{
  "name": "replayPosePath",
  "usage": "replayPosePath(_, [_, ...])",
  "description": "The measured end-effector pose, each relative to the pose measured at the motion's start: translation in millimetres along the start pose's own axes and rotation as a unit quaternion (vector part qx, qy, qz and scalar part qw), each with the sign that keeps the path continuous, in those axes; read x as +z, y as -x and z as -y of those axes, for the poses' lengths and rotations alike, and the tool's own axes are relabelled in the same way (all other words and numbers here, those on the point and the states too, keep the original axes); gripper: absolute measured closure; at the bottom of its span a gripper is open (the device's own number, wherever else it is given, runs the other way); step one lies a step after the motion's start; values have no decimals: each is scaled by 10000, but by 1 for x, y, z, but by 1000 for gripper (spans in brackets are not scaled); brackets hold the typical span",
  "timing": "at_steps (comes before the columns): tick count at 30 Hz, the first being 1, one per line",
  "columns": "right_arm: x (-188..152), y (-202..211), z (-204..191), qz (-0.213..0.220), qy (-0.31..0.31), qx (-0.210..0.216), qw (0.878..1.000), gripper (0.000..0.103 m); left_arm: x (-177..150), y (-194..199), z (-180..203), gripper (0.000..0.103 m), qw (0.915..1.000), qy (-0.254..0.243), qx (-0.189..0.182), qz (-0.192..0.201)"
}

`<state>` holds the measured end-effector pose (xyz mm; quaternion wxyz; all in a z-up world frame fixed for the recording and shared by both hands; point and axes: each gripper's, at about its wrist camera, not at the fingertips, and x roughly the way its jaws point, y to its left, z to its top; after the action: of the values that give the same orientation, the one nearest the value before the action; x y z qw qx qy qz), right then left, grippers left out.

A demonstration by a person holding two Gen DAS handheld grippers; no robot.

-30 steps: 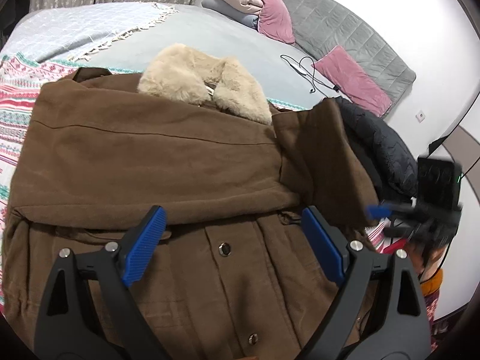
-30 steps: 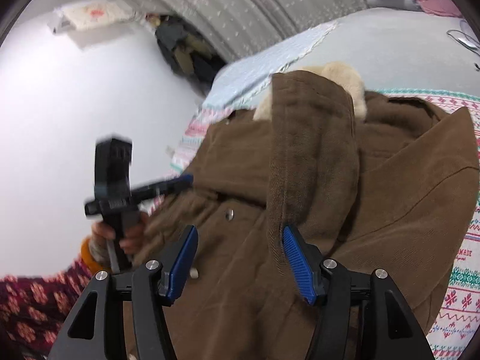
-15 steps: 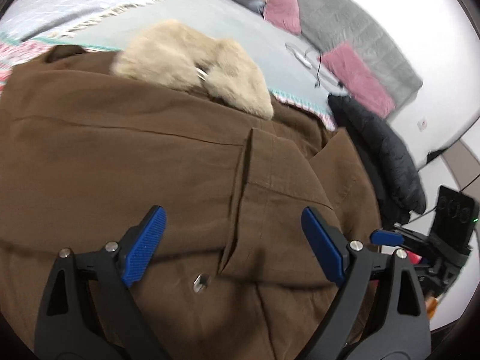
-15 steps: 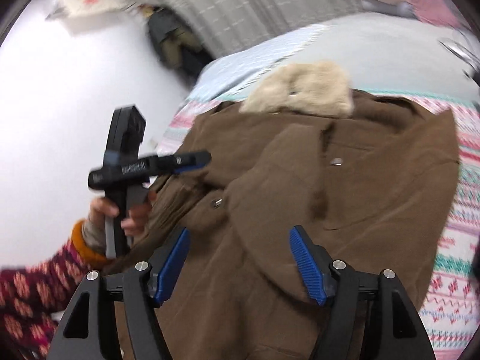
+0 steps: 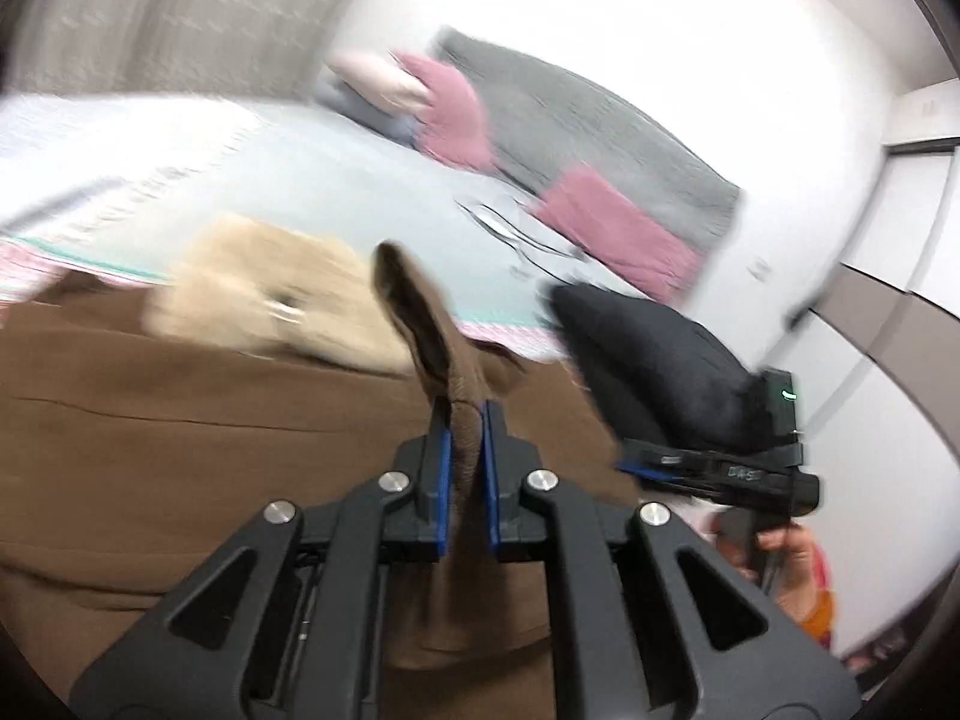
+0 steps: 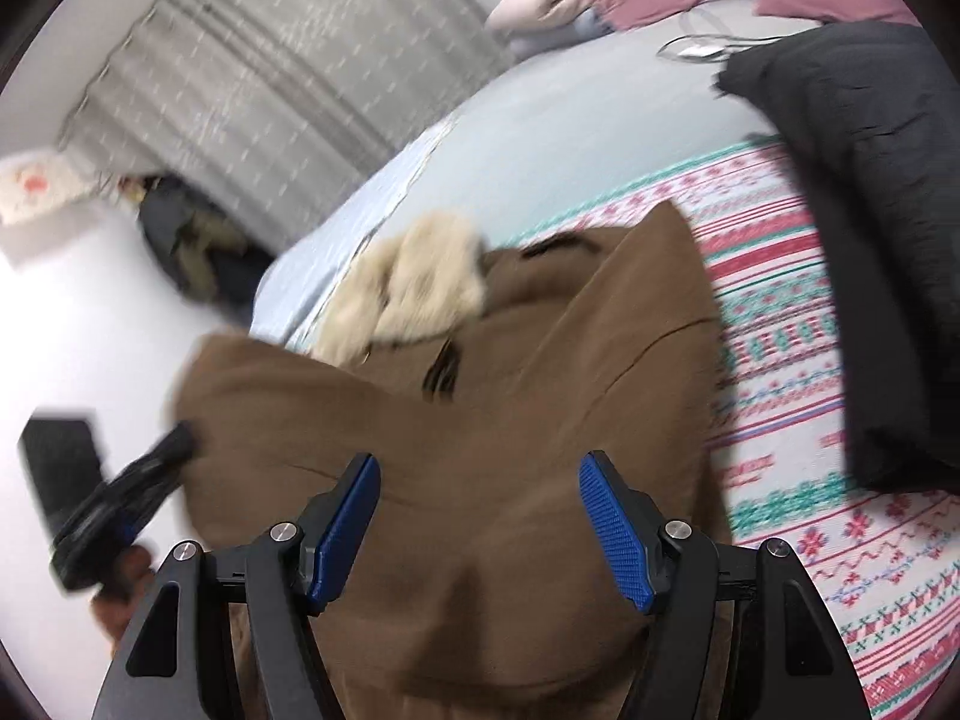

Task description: Fold large clothes

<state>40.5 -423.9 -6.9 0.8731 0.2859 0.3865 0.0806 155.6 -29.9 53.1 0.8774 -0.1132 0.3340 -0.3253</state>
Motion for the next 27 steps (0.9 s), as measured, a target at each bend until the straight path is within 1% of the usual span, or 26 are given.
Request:
replayPosePath(1, [0, 3, 3, 74, -56, -97, 9999, 33, -5, 0, -15, 86, 9976, 21, 674, -164])
replayPosePath(2, [1, 3, 4, 98, -78, -227, 9997, 33, -13, -8, -31, 78, 9896, -17, 1315, -579])
replayPosePath(3, [0, 2, 5, 95, -85, -333, 9994, 33, -21, -19, -45, 71, 9810, -50, 1626, -1055])
replayPosePath(4, [0, 0, 8, 52, -104, -507, 9986, 33, -31, -32, -63, 71, 9710, 64, 1772, -1605])
replayPosePath(5, [-1, -3, 10, -11, -140, -601, 9981, 33, -38, -38, -75, 71, 9661, 277, 1765, -1862])
replayPosePath(6, [0, -9, 7, -62, -161, -649, 9977, 33, -44, -42, -90, 71, 9649, 646, 1580, -1998])
replayPosePath(7, [-1, -12, 9, -138, -189, -717, 9972, 33, -44, -42, -97, 68, 9674, 845, 1399, -1933])
replayPosePath(8, [0, -13, 9, -175, -188, -779, 9966, 33, -42, -44, -102, 60, 9710, 966, 1247, -1795])
replayPosePath(9, [0, -13, 9, -187, -187, -855, 9960, 33, -40, -45, -104, 53, 9728, 975, 1199, -1725])
replayPosePath(11, [0, -10, 11, -143, -233, -943, 9952, 33, -34, -59, -102, 52, 9738, 869, 1242, -1695])
replayPosePath(14, [2, -2, 20, 2, -397, -1044, 9937, 33, -26, -88, -95, 52, 9713, 530, 1460, -1802])
replayPosePath(15, [2, -3, 25, 31, -464, -1075, 9931, 33, -24, -99, -95, 62, 9703, 487, 1538, -1801])
replayPosePath(16, [2, -6, 27, 42, -511, -1093, 9927, 33, -21, -102, -93, 79, 9718, 476, 1519, -1737])
replayPosePath(17, [2, -5, 30, 43, -572, -1108, 9922, 33, -19, -101, -91, 93, 9723, 456, 1531, -1707])
replayPosePath(18, [2, -6, 31, 47, -597, -1126, 9918, 33, -14, -97, -85, 93, 9736, 416, 1572, -1604])
replayPosePath(20, [3, -5, 33, 121, -609, -1201, 9908, 33, 1, -70, -71, 93, 9847, 285, 1490, -853])
replayPosePath(21, [3, -4, 33, 181, -594, -1243, 9903, 33, 9, -59, -67, 93, 9857, 235, 1573, -564])
replayPosePath(22, [4, -3, 32, 251, -578, -1284, 9897, 33, 13, -55, -65, 92, 9823, 162, 1816, -440])
replayPosePath(23, [4, -3, 32, 308, -567, -1315, 9892, 33, 17, -56, -65, 87, 9756, 41, 2151, -441])
replayPosePath(24, [5, -3, 31, 386, -556, -1356, 9884, 33, 19, -62, -68, 75, 9662, -56, 2507, -595])
replayPosePath(26, [6, -5, 28, 488, -504, -1442, 9871, 33, 19, -69, -73, 73, 9512, -117, 2983, -780])
replayPosePath(27, [7, -6, 27, 544, -456, -1513, 9859, 33, 18, -68, -73, 73, 9521, -115, 2960, -758])
